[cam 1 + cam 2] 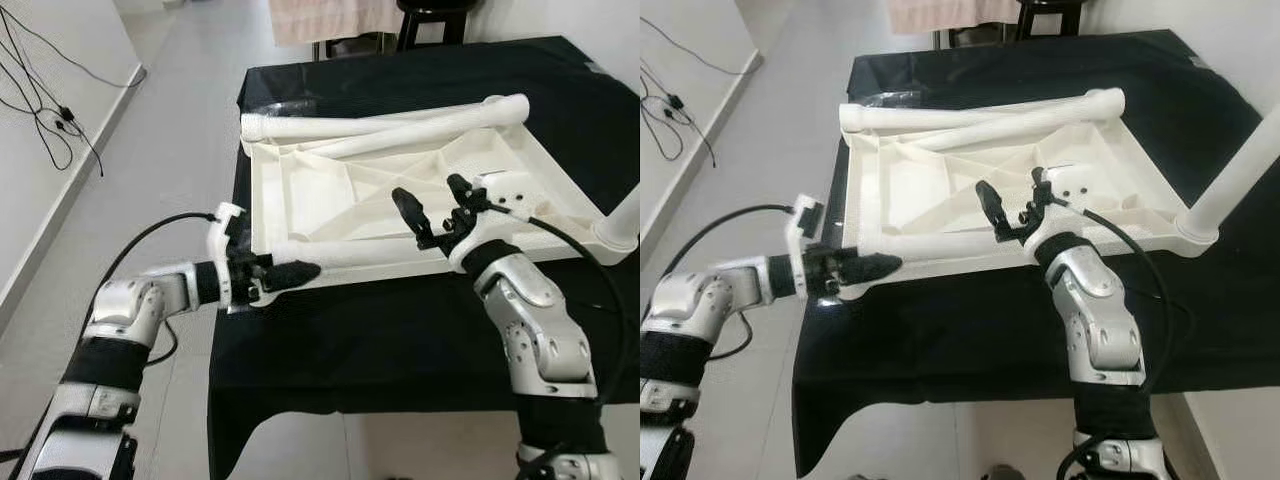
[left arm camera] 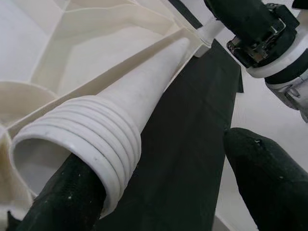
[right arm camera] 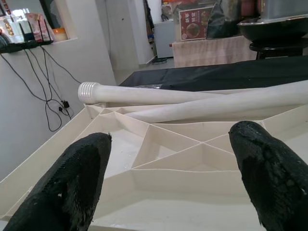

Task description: Building children table

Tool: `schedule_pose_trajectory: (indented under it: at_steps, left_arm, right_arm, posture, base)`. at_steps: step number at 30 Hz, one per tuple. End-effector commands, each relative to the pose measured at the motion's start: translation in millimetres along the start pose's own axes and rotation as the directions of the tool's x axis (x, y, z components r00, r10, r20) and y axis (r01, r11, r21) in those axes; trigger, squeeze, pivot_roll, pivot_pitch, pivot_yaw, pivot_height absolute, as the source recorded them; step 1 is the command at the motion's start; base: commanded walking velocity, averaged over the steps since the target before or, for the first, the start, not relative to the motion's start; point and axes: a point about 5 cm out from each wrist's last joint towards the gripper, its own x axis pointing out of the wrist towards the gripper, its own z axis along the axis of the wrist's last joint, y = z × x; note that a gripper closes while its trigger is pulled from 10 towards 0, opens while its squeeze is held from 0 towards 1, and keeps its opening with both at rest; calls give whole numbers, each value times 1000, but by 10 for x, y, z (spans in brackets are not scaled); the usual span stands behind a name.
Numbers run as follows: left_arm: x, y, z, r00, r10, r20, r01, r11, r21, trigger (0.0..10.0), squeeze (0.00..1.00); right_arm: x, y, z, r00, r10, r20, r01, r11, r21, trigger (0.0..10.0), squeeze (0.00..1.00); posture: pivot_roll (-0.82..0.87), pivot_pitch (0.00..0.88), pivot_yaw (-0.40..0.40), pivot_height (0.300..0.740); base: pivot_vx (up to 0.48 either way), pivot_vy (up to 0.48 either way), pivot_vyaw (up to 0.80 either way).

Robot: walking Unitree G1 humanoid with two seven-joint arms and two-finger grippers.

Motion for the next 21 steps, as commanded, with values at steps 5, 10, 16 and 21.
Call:
schedule_pose_trajectory:
  at_steps: [5,10,16,21]
  left_arm:
    - [35,80,-92,998,-4,-55,2,999,-34,10000,0]
    - [92,157,-66,1000,-20,-13,19,998,-56,157,0]
    - [109,169,-41,995,-83,46,87,992,-91,0,0]
    - [106,177,-43,994,-88,68,95,990,-100,0,0]
  right_arm:
    - [-3,47,35,1000,11,6,-11,1000,1,10000,0]
    - [-19,45,58,1000,5,9,-5,1000,0,10000,0]
    - [-25,41,74,1000,-1,14,1,1000,-3,10000,0]
    - [-15,41,86,1000,-2,20,2,1000,-3,10000,0]
  posture:
    - [-225,163,53,740]
    - [-243,167,55,740]
    - [-247,163,58,740]
    - [-244,158,59,740]
  base:
    - [0,0,0]
    - [0,0,0]
    - [0,0,0]
    - [0,0,0]
